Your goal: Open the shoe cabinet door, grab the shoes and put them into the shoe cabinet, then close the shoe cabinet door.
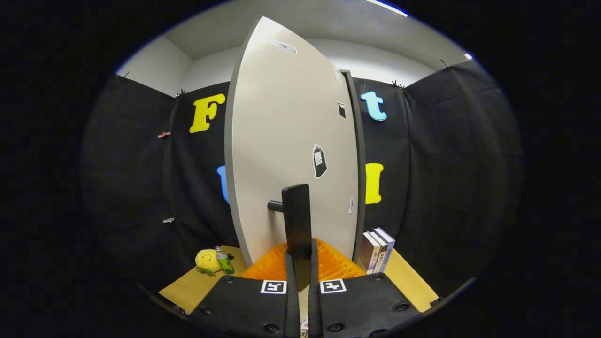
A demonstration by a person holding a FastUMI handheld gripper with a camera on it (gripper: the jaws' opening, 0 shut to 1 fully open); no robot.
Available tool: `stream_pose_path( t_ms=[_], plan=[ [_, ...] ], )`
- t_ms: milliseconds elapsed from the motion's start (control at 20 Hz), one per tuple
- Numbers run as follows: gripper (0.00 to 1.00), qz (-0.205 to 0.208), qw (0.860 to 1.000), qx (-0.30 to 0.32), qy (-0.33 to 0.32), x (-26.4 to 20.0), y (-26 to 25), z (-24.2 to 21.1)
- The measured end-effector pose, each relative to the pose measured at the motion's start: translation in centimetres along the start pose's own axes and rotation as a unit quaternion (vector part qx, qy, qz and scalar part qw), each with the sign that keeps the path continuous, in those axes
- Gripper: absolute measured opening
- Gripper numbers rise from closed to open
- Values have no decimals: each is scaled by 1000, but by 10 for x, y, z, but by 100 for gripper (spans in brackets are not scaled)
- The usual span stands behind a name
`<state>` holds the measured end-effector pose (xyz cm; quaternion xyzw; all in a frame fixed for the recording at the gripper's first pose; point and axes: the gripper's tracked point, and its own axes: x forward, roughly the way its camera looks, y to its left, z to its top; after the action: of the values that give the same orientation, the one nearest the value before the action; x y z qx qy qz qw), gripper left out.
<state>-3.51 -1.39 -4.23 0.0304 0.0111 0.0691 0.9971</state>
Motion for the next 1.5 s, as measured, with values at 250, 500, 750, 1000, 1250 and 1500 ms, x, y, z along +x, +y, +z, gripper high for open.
stream_pose_path(
  t_ms=[250,500,750,1000,1250,1500],
  plan=[
    [11,2,1000,2,8,-14,-38,4],
    [10,-17,1000,11,6,-24,-78,8],
    [10,-31,999,37,3,-27,-124,12],
    [5,-34,998,45,4,-30,-153,14],
    [5,-15,998,54,5,-34,-162,14],
    [19,-26,998,54,9,-63,-166,9]
  ],
)
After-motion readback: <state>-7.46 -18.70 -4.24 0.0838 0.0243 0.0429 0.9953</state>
